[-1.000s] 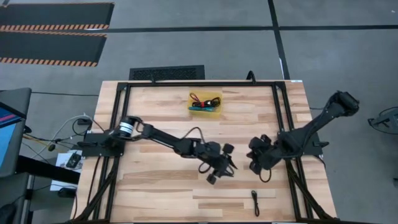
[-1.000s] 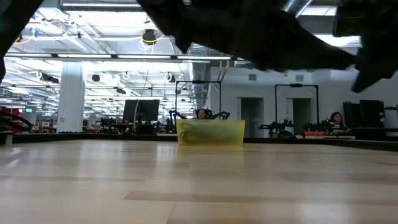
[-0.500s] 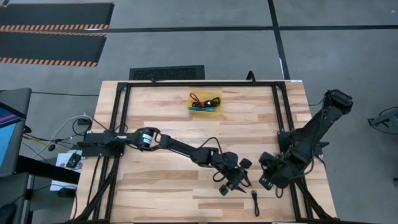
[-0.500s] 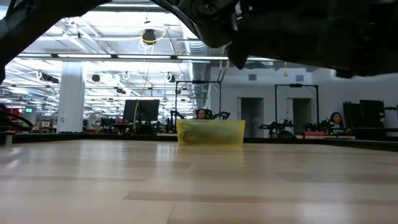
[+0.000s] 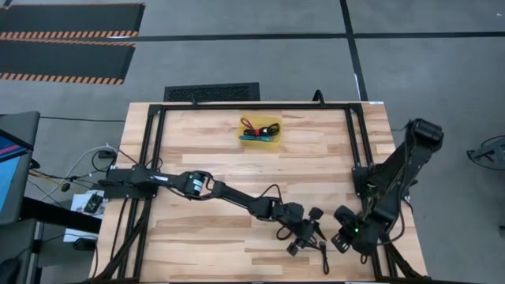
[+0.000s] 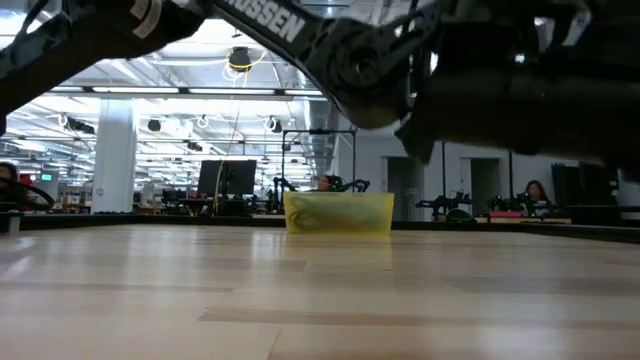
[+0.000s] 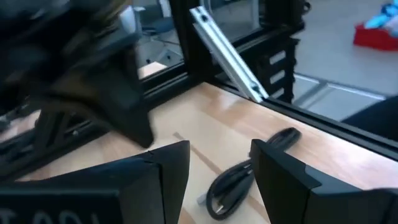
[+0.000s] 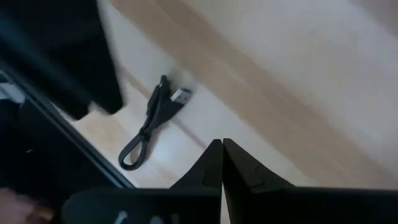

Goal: Pick and place USB-C Cables
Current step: Put the black charger cable into the yellow container

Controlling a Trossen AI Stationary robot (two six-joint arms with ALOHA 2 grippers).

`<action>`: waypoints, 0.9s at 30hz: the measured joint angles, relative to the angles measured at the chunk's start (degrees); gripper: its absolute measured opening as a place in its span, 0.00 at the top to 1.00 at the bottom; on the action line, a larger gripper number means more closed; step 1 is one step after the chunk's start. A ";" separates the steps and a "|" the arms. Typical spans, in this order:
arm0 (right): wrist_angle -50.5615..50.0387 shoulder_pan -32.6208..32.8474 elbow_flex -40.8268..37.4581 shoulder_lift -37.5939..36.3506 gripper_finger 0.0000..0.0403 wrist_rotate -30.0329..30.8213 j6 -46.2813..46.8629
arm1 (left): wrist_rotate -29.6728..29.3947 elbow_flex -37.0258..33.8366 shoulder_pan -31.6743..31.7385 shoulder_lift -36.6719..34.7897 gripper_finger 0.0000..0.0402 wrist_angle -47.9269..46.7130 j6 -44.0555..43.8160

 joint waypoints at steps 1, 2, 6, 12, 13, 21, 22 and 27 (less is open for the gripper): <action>1.04 0.00 0.00 0.55 0.94 0.00 0.00 | -0.06 0.36 0.03 0.54 0.60 0.35 -0.84; 2.23 0.02 0.00 1.14 0.94 -0.04 0.03 | -0.06 0.61 0.03 1.03 0.60 0.76 -1.46; 5.03 0.00 0.00 2.54 0.94 -0.46 0.06 | -0.25 1.31 -0.03 1.79 0.60 0.28 -1.46; 5.23 -0.01 0.00 2.71 0.95 -0.88 -0.11 | -3.68 1.41 -0.15 1.78 0.60 -1.31 -2.54; 5.13 -0.03 0.00 2.71 0.95 -1.26 -0.09 | -4.22 1.41 -0.15 1.79 0.60 -1.45 -3.14; 4.64 -0.07 0.00 2.71 0.94 -2.39 -0.24 | -4.20 4.54 -0.47 5.31 0.60 -2.70 -7.21; 4.62 -0.07 0.00 2.69 0.94 -2.43 -0.24 | -4.02 5.67 -0.60 6.42 0.60 -2.67 -7.69; 4.64 -0.07 0.00 2.70 0.95 -2.43 -0.29 | -3.60 11.00 -0.93 9.11 0.60 -5.23 -8.21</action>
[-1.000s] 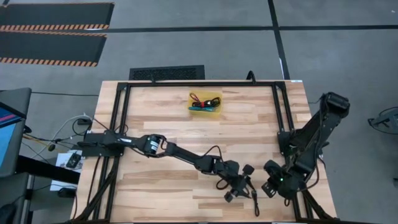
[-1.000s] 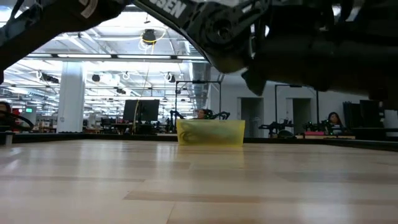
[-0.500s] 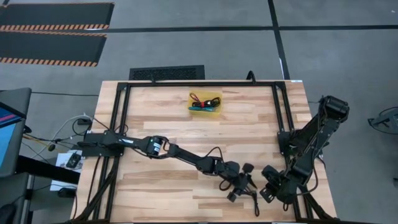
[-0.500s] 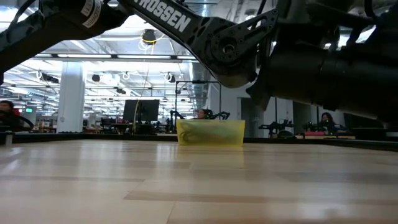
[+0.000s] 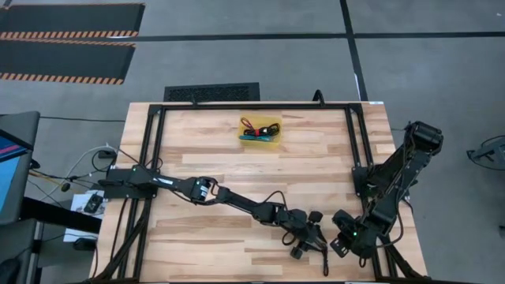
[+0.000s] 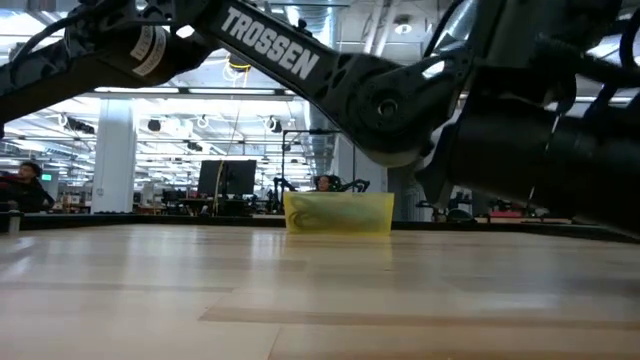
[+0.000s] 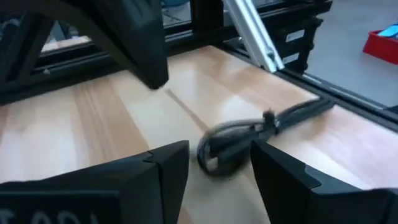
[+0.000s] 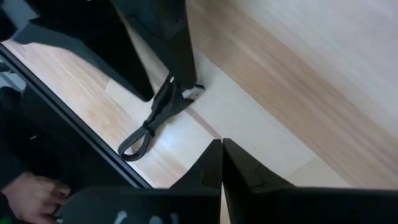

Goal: Pick and place USB-C Cables
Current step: Put the black charger cable into the yellow container

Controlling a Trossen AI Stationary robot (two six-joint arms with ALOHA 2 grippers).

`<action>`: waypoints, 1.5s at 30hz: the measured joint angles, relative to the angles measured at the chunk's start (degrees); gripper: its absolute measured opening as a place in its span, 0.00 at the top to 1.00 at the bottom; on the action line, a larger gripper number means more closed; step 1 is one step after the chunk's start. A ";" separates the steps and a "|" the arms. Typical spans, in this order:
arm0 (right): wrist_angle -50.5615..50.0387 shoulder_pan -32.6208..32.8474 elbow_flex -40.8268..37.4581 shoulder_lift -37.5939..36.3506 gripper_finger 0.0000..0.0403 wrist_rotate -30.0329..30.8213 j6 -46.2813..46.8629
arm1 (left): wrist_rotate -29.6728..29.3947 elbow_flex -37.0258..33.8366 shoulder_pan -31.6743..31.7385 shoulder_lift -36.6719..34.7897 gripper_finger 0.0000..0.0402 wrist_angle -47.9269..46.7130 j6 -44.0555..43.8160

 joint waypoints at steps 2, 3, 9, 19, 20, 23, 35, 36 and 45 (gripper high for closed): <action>-0.06 0.00 0.00 -0.01 0.95 0.00 -0.01 | 0.35 0.21 0.00 0.00 0.61 -0.04 0.41; -0.10 0.00 0.00 0.01 0.95 0.00 -0.04 | 0.38 0.19 0.00 0.00 0.62 -0.16 0.86; -0.34 0.00 0.00 0.01 0.94 0.09 -1.39 | 1.90 0.14 0.09 0.04 0.81 -1.13 1.43; -0.85 0.00 0.00 -0.01 0.94 0.15 -1.76 | 2.27 0.17 0.94 -0.11 0.99 -2.93 0.72; -1.30 0.00 0.00 -0.01 0.94 0.16 -2.24 | 2.21 0.15 1.22 -0.43 0.99 -3.72 0.02; -3.45 -0.03 0.00 -0.01 0.95 0.79 -4.27 | 1.43 0.11 2.66 -1.90 0.99 -7.24 -1.61; -14.54 -0.13 0.00 -0.01 0.93 4.01 -5.63 | -6.57 0.08 6.25 -8.46 1.00 -26.01 0.21; -15.23 -0.13 0.00 -0.01 0.93 4.70 -5.61 | -7.01 0.08 6.45 -8.66 1.00 -27.54 0.10; -20.82 2.50 0.00 -0.03 0.95 9.40 -0.24 | -11.59 -6.18 6.84 -14.14 1.00 -34.73 0.06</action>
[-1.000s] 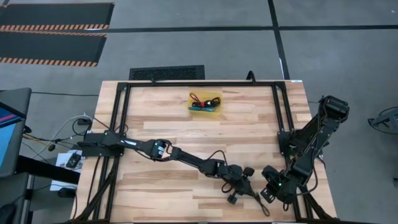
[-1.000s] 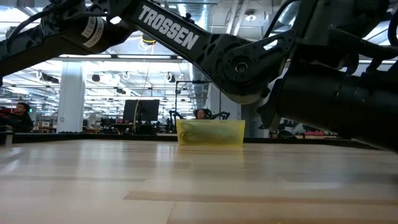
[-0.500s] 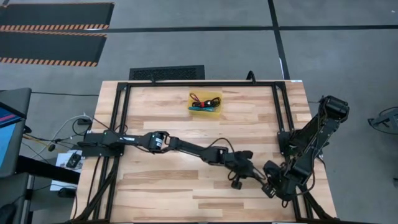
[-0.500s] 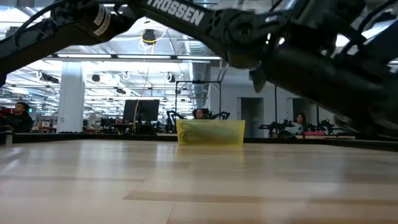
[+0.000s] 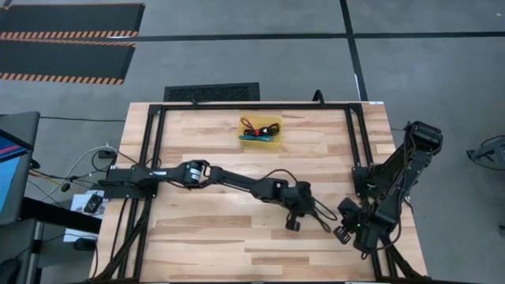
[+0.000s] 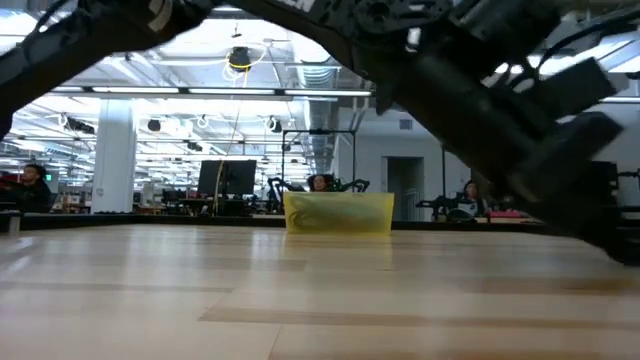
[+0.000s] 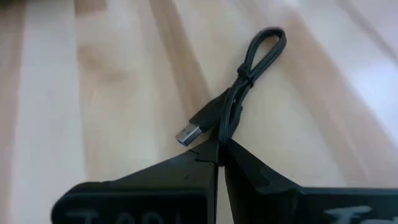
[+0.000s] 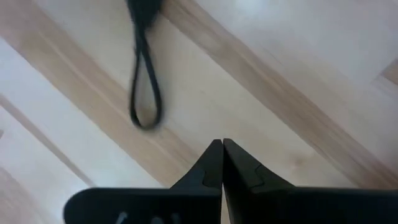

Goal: Pick and place USB-C Cables
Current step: Put the black charger cable into the yellow container

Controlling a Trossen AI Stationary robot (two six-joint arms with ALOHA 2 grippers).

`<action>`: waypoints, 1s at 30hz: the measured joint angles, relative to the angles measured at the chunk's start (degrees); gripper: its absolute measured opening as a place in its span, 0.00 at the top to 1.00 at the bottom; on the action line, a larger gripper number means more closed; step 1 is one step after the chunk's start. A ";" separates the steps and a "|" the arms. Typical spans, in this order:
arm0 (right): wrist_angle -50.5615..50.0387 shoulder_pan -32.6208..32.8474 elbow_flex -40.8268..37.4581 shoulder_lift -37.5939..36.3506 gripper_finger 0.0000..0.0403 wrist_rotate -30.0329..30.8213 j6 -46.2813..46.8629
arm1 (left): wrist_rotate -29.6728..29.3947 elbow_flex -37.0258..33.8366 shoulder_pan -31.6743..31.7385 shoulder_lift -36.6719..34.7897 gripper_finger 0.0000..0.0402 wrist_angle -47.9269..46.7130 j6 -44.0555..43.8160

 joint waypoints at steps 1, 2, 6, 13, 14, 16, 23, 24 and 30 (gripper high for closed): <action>-0.27 0.42 0.00 0.00 0.95 0.12 0.74 | -1.15 -2.15 0.00 -1.57 1.00 0.00 0.29; -0.45 0.74 0.00 0.00 0.95 0.13 1.37 | -2.70 -5.24 0.01 -3.67 1.00 0.91 0.37; -0.53 1.57 -0.02 0.00 0.94 0.79 2.39 | -5.85 -22.54 0.98 -14.42 1.00 13.37 -0.10; -0.94 0.14 -0.02 0.00 0.95 4.66 1.64 | -15.11 -54.87 4.83 -33.08 1.00 35.41 -1.32; -0.95 -0.36 -0.02 0.00 0.95 4.94 1.13 | -16.06 -58.45 5.81 -35.78 1.00 37.67 -1.18; -0.90 -1.53 -0.02 0.00 0.95 5.01 0.31 | -17.18 -64.39 8.16 -40.32 1.00 41.99 -0.11; -1.10 -6.42 -0.02 0.00 0.94 6.54 -4.58 | -17.78 -74.74 18.36 -50.30 1.00 42.57 3.77; -0.96 -7.11 -0.02 0.00 0.94 7.01 -5.56 | -16.99 -74.76 19.82 -50.32 1.00 43.32 4.19; -0.06 -10.50 -0.02 0.00 0.95 9.65 -10.16 | -12.81 -74.91 27.84 -50.56 1.00 42.69 4.07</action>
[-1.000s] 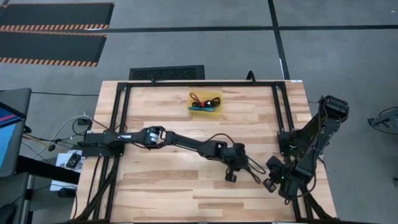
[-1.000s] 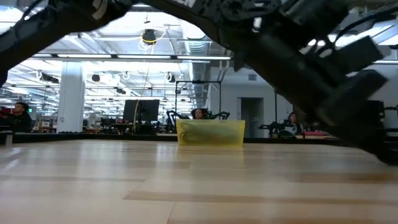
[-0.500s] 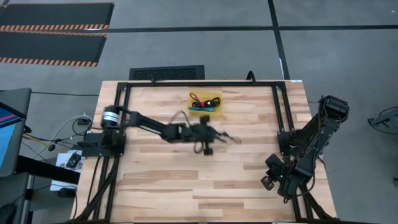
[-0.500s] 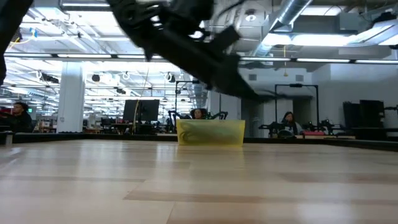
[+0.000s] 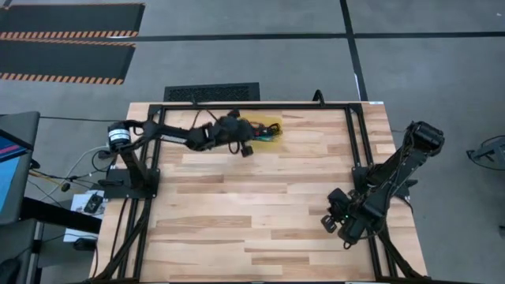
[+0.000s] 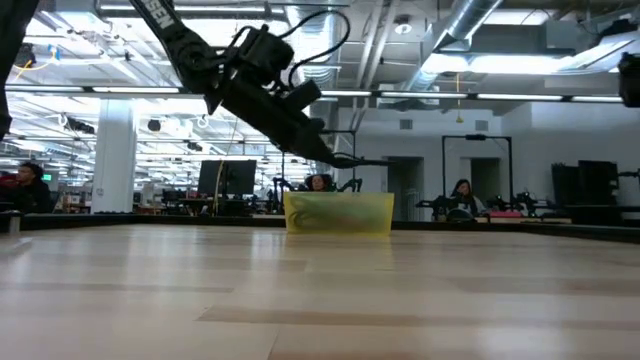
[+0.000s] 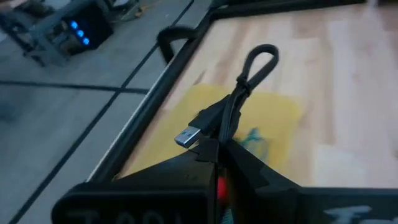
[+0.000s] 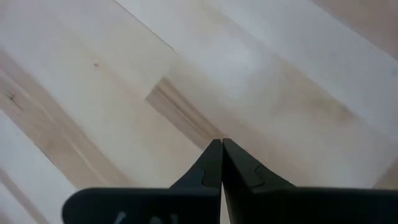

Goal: Pick and place USB-C Cables
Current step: Put the black charger cable into the yellow container, then return to Home Position

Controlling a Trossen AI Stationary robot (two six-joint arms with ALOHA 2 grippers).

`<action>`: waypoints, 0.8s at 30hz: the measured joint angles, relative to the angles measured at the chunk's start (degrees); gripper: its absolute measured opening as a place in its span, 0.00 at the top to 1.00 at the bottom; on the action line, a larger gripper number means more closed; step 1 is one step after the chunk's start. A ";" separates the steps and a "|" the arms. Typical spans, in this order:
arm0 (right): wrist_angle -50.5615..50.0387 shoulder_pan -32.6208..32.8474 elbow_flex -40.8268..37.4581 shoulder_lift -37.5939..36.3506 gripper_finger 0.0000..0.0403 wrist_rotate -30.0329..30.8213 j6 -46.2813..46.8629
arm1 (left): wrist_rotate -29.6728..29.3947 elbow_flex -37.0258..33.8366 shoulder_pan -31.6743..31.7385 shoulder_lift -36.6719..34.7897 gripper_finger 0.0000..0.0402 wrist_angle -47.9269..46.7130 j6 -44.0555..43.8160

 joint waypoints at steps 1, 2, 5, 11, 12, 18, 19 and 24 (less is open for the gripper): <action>0.08 -0.40 0.00 0.00 0.95 0.10 -0.69 | 0.55 0.00 1.17 0.00 1.00 -0.19 -0.13; 0.11 -0.73 0.00 0.00 0.95 0.09 -1.16 | 1.20 0.00 2.30 0.00 1.00 -0.41 -0.22; 0.01 -1.36 0.00 0.00 0.94 0.07 -2.68 | 3.91 0.00 5.14 0.00 1.00 -1.57 -0.58; -0.37 -2.58 0.00 0.00 0.93 1.30 -4.71 | 9.11 0.00 7.89 0.00 0.99 -4.26 -3.72; -0.55 -2.84 0.00 0.00 0.93 2.15 -4.83 | 9.14 0.00 8.01 0.00 0.98 -4.37 -4.14; 0.03 -5.44 0.00 0.00 0.93 7.02 -8.93 | 9.10 0.00 7.94 0.00 0.87 -5.50 -5.36; 0.12 -6.01 0.00 0.00 0.93 7.65 -9.65 | 9.08 0.00 7.95 0.00 0.85 -5.74 -5.40; 0.86 -8.75 0.00 0.00 0.93 11.35 -13.60 | 7.72 0.00 7.91 0.00 0.77 -6.30 -7.06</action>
